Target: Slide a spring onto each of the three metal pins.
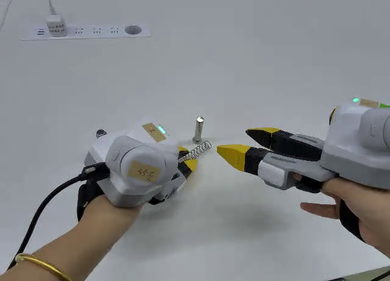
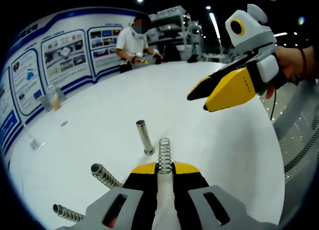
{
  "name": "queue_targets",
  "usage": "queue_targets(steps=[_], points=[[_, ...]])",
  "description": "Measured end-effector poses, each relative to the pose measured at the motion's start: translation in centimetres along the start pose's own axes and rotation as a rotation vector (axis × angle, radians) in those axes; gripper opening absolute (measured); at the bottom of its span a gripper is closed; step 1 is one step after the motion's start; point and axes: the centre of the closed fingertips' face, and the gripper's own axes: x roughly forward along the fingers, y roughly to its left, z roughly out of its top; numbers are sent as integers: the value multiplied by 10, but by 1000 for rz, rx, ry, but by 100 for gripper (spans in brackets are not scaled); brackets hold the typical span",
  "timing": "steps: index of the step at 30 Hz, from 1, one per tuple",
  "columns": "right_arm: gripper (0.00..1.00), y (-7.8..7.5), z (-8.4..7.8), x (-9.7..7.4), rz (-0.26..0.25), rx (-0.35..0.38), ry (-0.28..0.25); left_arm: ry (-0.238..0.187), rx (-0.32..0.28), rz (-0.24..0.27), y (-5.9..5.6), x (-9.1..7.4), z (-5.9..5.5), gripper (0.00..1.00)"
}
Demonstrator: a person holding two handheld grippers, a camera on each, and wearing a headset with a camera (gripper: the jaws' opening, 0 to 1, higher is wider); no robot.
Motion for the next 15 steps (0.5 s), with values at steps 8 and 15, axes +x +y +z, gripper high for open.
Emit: queue_targets(steps=[8,15], points=[[44,6,19,-2,32,89,-61,-83,5,8,-2,-24,24,10],[39,19,27,0,89,168,-83,-134,47,17,-4,-47,36,10]])
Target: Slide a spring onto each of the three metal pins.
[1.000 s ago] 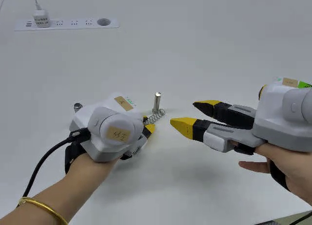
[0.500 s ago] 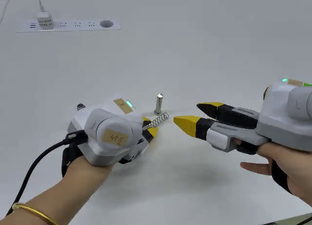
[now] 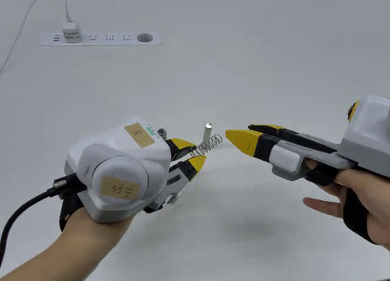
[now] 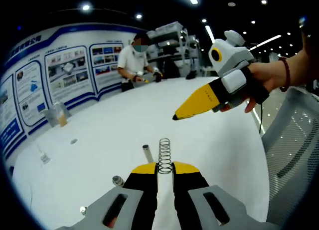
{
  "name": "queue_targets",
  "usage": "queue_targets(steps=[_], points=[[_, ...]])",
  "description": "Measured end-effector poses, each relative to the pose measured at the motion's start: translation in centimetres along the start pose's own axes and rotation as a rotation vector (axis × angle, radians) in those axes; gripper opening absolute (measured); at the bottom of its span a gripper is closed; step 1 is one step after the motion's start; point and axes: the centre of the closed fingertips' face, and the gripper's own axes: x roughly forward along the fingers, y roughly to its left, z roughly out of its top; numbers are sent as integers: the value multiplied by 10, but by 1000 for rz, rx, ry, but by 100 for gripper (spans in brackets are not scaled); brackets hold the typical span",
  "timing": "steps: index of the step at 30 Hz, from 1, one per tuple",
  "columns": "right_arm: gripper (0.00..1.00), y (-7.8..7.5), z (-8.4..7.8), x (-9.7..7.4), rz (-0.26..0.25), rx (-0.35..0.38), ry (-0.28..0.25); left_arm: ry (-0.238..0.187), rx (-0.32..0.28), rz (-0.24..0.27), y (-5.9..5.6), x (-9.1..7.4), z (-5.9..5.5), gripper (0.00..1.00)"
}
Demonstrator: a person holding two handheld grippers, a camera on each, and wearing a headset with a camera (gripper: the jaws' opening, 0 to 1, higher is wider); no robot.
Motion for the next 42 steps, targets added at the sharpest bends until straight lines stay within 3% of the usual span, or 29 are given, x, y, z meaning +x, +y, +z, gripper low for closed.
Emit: queue_targets(steps=[16,20,26,29,42], points=[[30,34,-6,13,144,84,34,-137,7,1,1,-28,24,10],[29,40,-6,15,162,77,35,-161,4,2,0,-31,26,10],[27,50,-6,16,200,150,23,-194,-7,3,-1,-37,30,10],[24,54,-10,17,212,140,41,-213,-12,-2,-3,-39,33,10],[14,68,-13,18,260,137,50,-202,-34,-9,-5,-42,32,11]])
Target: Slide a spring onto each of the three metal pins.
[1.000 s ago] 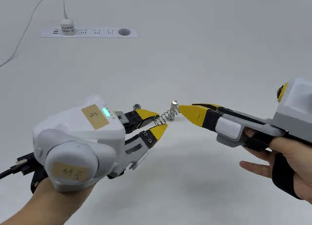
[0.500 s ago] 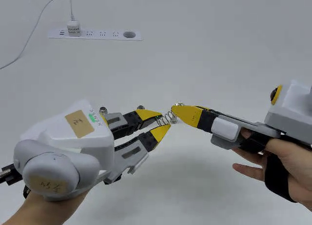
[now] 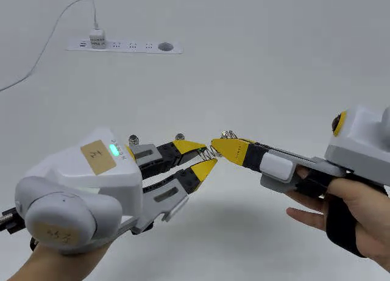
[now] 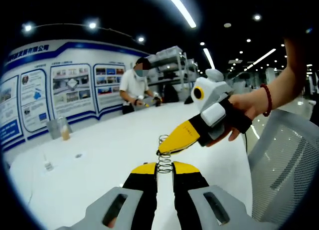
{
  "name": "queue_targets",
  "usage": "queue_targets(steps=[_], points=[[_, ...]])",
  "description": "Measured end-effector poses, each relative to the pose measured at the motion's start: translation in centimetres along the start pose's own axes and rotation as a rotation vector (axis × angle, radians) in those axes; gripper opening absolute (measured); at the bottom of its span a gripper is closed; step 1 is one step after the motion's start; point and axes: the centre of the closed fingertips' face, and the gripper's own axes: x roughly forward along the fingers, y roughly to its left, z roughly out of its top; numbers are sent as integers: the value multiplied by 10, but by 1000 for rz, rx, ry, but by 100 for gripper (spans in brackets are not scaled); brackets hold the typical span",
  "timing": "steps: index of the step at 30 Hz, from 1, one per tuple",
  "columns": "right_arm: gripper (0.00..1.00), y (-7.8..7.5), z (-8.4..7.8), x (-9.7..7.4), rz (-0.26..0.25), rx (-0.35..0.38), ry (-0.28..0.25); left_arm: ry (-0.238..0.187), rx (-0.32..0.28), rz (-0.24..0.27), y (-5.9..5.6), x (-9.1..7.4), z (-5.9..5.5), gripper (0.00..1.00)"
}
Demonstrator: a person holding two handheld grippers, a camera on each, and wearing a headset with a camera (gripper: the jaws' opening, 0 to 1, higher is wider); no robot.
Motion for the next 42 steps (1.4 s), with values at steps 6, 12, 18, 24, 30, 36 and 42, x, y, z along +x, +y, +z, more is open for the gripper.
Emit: queue_targets(steps=[6,12,18,24,30,36,42], points=[[12,2,-1,2,6,-38,11,38,2,11,-1,2,-6,11],[11,0,2,0,-12,-95,13,65,-5,27,0,3,-8,11],[11,-8,12,-5,-79,-222,12,122,-29,47,2,0,-21,22],[11,-16,24,-8,-149,-370,25,171,-62,68,4,-6,-32,31],[11,-23,32,-6,-188,-459,37,184,-104,115,12,-15,-37,37],[11,-31,33,0,-219,-545,71,200,-119,159,20,-26,-41,43],[12,-48,33,3,-297,-654,124,212,-124,194,29,-36,-47,47]])
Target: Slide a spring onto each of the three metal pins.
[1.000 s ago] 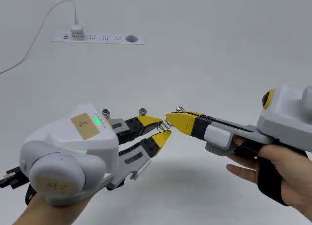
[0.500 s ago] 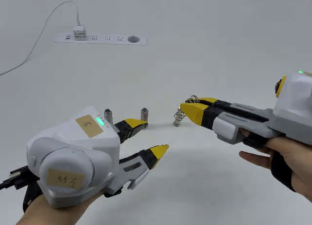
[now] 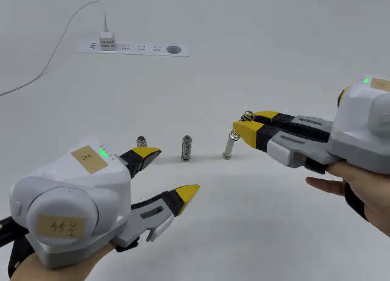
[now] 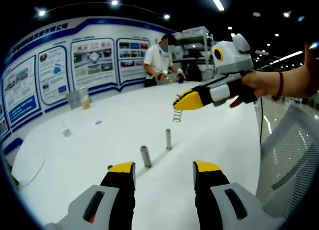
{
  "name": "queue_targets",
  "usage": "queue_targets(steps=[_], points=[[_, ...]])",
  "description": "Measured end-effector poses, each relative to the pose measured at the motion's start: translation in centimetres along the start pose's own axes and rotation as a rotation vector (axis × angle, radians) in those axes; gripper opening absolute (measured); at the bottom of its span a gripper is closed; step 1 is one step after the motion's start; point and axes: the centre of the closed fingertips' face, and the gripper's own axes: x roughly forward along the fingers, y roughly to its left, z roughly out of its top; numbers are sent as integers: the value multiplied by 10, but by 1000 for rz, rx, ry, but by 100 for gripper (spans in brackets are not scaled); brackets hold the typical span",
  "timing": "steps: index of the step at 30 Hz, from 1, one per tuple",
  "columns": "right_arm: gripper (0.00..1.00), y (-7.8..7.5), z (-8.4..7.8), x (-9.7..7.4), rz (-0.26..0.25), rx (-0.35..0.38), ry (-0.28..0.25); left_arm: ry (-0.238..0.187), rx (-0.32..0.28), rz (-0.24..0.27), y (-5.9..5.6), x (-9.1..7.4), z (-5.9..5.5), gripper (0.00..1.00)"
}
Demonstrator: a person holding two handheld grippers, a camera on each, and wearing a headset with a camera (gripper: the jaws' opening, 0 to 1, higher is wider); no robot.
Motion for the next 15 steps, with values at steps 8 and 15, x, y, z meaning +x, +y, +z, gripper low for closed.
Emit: queue_targets(steps=[8,15], points=[[12,-8,-5,10,-15,6,0,6,-35,51,14,-8,-6,59],[12,-17,-9,17,-46,-1,1,26,-61,75,21,-10,-15,65]])
